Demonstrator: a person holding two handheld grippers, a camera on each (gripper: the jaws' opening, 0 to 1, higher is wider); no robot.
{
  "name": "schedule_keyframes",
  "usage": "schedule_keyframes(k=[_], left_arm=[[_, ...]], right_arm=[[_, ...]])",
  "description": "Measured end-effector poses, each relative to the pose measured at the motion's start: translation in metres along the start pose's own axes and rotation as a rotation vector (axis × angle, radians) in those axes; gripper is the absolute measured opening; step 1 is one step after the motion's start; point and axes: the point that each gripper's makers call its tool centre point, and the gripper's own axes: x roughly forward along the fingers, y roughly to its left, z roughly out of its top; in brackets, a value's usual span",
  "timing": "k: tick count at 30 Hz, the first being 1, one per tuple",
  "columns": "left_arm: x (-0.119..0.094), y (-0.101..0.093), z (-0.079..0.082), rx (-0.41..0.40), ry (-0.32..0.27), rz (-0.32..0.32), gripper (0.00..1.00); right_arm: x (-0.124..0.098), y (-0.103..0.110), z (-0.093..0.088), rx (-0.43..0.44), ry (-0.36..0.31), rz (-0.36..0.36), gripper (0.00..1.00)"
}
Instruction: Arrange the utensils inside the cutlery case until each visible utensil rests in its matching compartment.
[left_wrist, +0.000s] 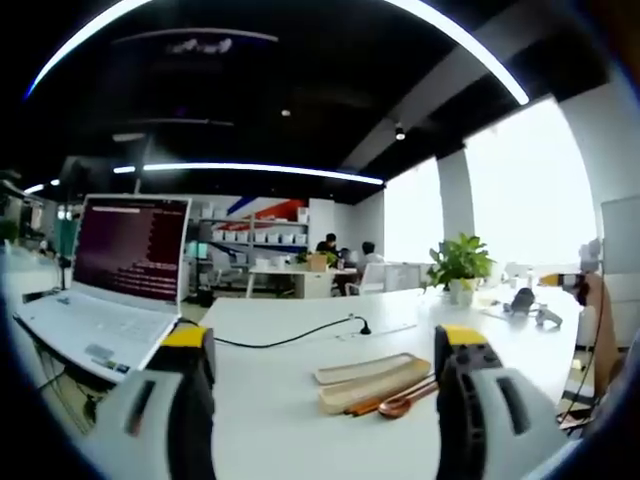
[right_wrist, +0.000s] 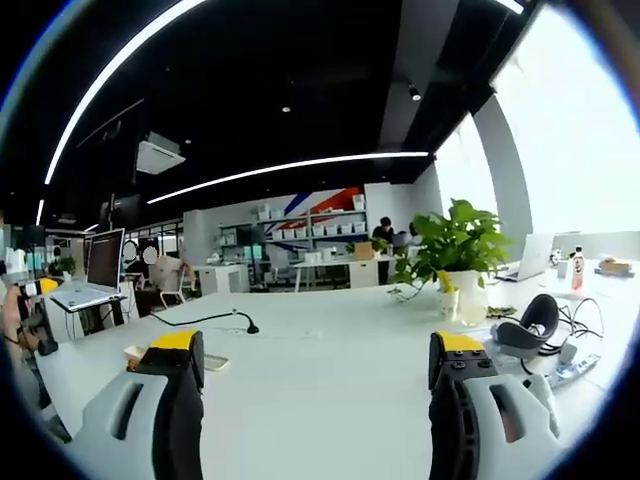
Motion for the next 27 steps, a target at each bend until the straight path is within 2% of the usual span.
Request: schedule_keyframes(k=[8, 10, 12, 13, 15, 16, 17, 18, 21, 27], left_arm=[[0.003, -0.006, -0.005, -0.004, 0.019, -0.022, 0.96], [0.002, -0.005, -0.003, 0.004, 0.015, -0.016, 0.95], [0.001, -0.004, -0.002, 0.005, 0.011, -0.008, 0.95], [0.001, -0.003, -0.002, 0.005, 0.012, -0.004, 0.95], [0.0, -0.001, -0.003, 0.007, 0.015, 0.002, 0.95], [0.0, 0.0, -0.003, 0.007, 0.016, 0.003, 0.95], [0.0, 0.0, -0.003, 0.008, 0.016, 0.005, 0.95], [0.0, 0.001, -0.003, 0.009, 0.015, 0.006, 0.95], [0.003, 0.002, -0.002, 0.009, 0.014, 0.007, 0.95], [0.009, -0.004, -0.007, 0.017, 0.029, -0.01, 0.95]], right_arm=[[0.002, 0.007, 0.001, 0.02, -0.011, 0.028, 0.99], [0.003, 0.009, 0.009, 0.015, -0.052, 0.041, 0.98], [0.001, 0.016, 0.018, 0.048, -0.103, 0.093, 0.8], [0.0, 0.021, 0.022, 0.081, -0.126, 0.12, 0.77], [0.001, 0.023, 0.02, 0.089, -0.103, 0.114, 0.98], [0.0, 0.027, 0.013, 0.037, -0.064, 0.115, 0.97], [-0.001, 0.029, 0.013, 0.018, -0.064, 0.109, 0.96], [-0.001, 0.03, 0.017, 0.017, -0.083, 0.112, 1.0], [0.0, 0.03, 0.018, 0.014, -0.088, 0.119, 0.99], [0.004, 0.027, 0.005, -0.043, -0.017, 0.101, 0.97]])
